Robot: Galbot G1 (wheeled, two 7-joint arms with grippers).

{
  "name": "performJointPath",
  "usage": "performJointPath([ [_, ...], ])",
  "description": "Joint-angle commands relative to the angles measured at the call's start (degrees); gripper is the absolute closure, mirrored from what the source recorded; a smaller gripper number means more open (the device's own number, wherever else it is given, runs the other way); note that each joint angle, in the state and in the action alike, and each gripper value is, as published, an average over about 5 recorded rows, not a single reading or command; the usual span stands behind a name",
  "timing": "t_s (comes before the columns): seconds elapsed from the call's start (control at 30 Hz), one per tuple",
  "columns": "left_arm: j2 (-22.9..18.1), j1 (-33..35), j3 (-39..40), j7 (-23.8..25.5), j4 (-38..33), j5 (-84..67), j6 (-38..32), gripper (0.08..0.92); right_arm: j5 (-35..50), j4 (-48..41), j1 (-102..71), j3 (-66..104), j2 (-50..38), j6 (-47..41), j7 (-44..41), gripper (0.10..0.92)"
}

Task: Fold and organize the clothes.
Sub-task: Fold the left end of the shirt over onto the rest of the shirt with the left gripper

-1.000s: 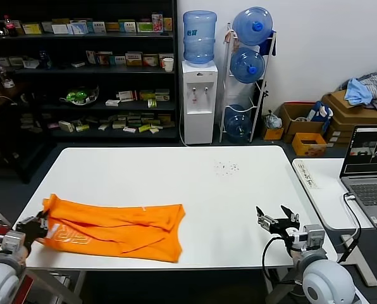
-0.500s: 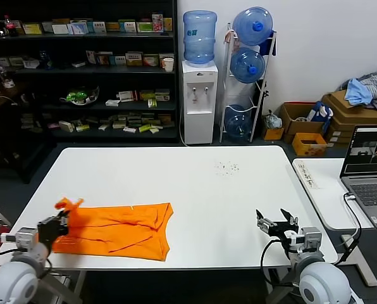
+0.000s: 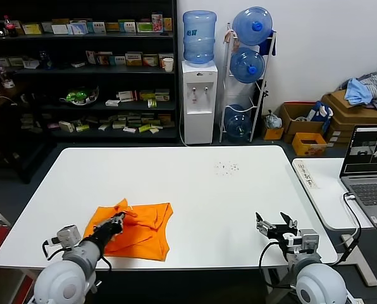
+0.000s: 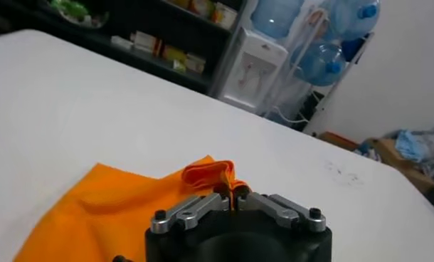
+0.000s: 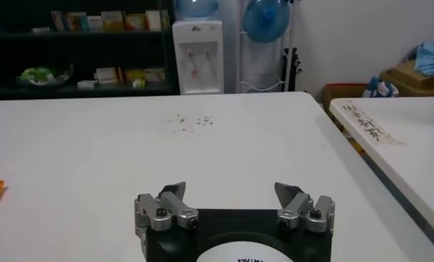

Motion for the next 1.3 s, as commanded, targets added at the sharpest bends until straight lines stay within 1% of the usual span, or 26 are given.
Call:
performJointPath([
  [0.03, -4.8, -3.6, 6.4, -3.0, -0.8, -1.2, 1.3, 0.879, 0.0, 0.2, 0.0, -0.1, 0.2, 0.0, 0.1, 0.203],
  [0.4, -5.5, -4.9, 7.4, -0.6, 4.4, 8.5, -1.1, 0.879, 0.3, 0.8, 0.0, -0.1, 0.0, -0.1, 0.1, 0.203],
  [0.53, -6.0, -4.9, 7.6, 0.0, 4.5, 8.2, -1.0, 0.879, 0.4, 0.8, 0.0, -0.1, 0.0, -0.3, 0.1, 0.203],
  [0.67, -6.1, -4.3, 7.4, 0.6, 3.3, 5.0, -0.6, 0.872, 0.5, 0.8, 0.0, -0.1, -0.1, -0.4, 0.1, 0.203],
  [0.77, -5.9, -3.5, 6.6, 1.0, 1.4, 1.7, -0.4, 0.819, 0.5, 0.8, 0.0, 0.0, -0.2, -0.4, 0.1, 0.203],
  [0.87, -5.5, -1.9, 5.3, 2.5, 0.1, 0.6, -0.7, 0.735, 0.6, 0.7, 0.0, 0.1, -0.2, -0.3, 0.0, 0.203],
  [1.03, -4.0, 0.3, 2.7, 5.4, 0.2, 3.1, -2.3, 0.588, 0.6, 0.4, 0.2, -0.2, 0.1, 0.0, -0.4, 0.203],
  [1.2, 0.9, 2.7, -1.6, 7.6, 1.2, 5.4, -3.2, 0.441, 0.6, 0.1, 0.3, -0.3, 0.1, 0.3, -1.0, 0.203],
  [1.3, 4.2, 4.8, -6.2, 9.0, 4.1, 6.4, -3.6, 0.363, 0.7, 0.0, 0.2, -0.1, 0.1, 0.6, -1.4, 0.203],
])
